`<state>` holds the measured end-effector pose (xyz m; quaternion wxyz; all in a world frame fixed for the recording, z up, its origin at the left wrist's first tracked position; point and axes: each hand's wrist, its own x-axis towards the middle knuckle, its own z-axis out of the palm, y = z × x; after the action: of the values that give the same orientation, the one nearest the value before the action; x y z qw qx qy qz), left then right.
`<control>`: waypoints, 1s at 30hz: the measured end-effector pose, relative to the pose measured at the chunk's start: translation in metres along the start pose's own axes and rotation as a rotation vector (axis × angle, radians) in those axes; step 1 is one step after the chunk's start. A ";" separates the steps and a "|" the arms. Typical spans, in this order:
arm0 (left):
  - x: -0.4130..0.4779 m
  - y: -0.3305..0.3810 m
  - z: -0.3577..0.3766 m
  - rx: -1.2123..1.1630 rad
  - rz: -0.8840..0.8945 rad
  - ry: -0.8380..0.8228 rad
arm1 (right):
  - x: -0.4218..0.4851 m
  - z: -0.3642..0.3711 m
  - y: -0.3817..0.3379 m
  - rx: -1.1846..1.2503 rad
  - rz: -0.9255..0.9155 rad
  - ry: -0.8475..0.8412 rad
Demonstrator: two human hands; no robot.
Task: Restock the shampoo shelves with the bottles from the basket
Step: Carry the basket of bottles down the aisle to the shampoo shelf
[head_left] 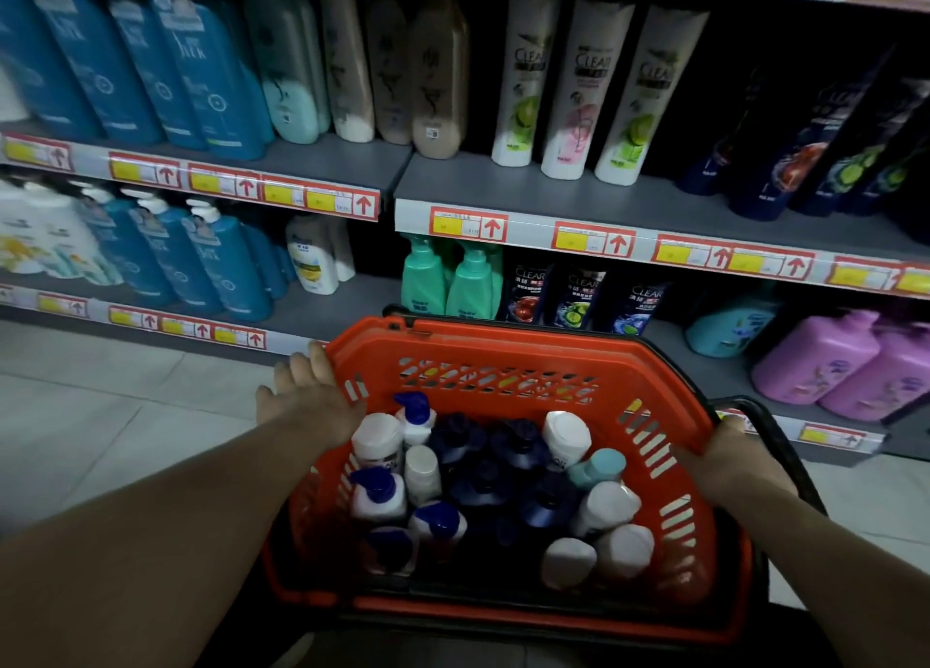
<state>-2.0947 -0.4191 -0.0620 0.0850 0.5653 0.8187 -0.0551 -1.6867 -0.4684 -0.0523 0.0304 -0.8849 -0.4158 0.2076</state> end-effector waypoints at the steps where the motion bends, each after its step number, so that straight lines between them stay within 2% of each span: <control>1: -0.003 0.001 -0.003 -0.010 0.019 -0.007 | 0.004 0.001 0.001 0.005 -0.005 -0.012; 7: -0.006 -0.005 -0.004 -0.193 0.091 0.003 | 0.009 0.001 0.004 0.019 0.020 -0.036; 12: -0.004 -0.004 -0.006 -0.189 0.115 0.078 | -0.008 -0.004 -0.006 0.043 -0.026 0.004; 18: -0.001 0.006 -0.019 -0.186 0.201 0.172 | -0.021 -0.006 -0.017 -0.046 -0.110 0.106; 22: -0.004 0.018 -0.032 -0.203 0.312 0.216 | -0.027 -0.012 -0.028 -0.135 -0.256 0.208; 30: -0.015 0.039 -0.049 -0.331 0.468 0.142 | -0.043 -0.018 -0.054 0.003 -0.529 0.121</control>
<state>-2.0564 -0.4095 -0.0113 0.1291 0.7195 0.6678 0.1401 -1.7434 -0.4634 -0.0090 0.1097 -0.7563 -0.6296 0.1400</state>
